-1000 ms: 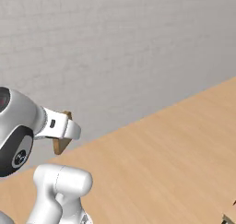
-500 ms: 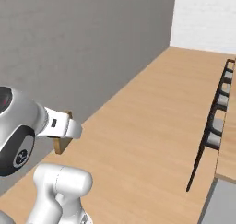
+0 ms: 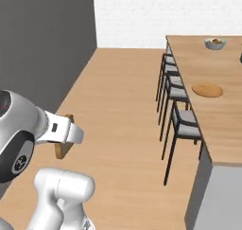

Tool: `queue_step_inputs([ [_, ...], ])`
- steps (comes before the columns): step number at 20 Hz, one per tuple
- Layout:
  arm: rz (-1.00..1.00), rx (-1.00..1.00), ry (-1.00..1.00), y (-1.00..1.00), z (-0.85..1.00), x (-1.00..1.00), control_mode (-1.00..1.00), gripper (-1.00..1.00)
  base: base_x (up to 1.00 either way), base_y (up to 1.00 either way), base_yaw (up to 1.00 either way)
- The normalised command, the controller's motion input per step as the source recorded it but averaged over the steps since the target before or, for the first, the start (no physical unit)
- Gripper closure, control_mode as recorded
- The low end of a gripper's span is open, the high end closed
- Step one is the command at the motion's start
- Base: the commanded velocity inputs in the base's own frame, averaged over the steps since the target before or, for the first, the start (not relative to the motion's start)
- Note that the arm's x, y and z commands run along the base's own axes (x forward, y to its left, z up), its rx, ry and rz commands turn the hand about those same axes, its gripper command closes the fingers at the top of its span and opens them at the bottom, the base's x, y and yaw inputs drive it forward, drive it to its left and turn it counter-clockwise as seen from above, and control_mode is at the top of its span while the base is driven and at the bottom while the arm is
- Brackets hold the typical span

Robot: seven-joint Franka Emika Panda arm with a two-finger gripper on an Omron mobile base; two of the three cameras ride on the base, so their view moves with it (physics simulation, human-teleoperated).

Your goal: Start the toaster. Once the lever pops up, take the bread to the plate on the dining counter.

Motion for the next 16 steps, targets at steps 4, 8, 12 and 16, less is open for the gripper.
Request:
queue_step_inputs([
  [4,0.00,0.00,0.00,0.00,0.00,0.00,1.00,1.00,0.83,0.80,-0.62],
  [8,0.00,0.00,0.00,0.00,0.00,0.00,1.00,1.00,0.89,0.85,-0.60],
  [12,0.00,0.00,0.00,0.00,0.00,0.00,1.00,1.00,0.89,0.88,-0.60],
  [16,0.00,0.00,0.00,0.00,0.00,0.00,1.00,1.00,0.79,0.84,-0.56],
])
